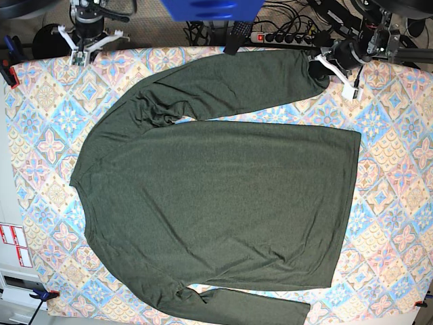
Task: Fold the T-shirt properly
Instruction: 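Move the left gripper to the shirt's shoulder corner and grasp it, then move the right gripper to the other shoulder corner and grasp it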
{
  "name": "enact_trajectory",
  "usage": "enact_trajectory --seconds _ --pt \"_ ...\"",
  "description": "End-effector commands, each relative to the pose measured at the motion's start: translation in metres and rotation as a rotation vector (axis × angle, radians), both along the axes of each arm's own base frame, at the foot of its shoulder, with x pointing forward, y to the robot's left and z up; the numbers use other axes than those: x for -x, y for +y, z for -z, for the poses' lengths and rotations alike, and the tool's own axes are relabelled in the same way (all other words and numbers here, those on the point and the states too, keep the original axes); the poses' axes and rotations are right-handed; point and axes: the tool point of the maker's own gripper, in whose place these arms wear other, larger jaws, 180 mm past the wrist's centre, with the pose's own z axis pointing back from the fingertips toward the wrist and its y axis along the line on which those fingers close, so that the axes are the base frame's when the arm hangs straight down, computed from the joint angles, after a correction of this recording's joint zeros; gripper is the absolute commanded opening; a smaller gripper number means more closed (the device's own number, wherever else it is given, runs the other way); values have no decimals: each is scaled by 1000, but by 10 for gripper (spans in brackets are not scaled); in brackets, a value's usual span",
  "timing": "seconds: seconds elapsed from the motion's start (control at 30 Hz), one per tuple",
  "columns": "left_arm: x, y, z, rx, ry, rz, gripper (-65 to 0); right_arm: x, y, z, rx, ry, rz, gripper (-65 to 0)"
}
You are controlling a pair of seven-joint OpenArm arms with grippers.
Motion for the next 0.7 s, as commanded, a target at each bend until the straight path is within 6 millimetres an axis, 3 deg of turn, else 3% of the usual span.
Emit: enact_trajectory --seconds 0.0,0.1,0.2,0.67 --pt "5 9 -1 -18 20 6 -650 -4 4 -4 -4 -3 -16 -650" --pt "-1 22 -5 -40 1 -25 -650 -19 21 -3 -44 24 -38 -623" --pt "-8 29 -11 -54 -23 -37 -650 -43 23 -9 -54 3 -32 -581" --pt "-26 17 -33 -45 -102 3 -650 -141 24 -33 -93 -90 -2 -484"
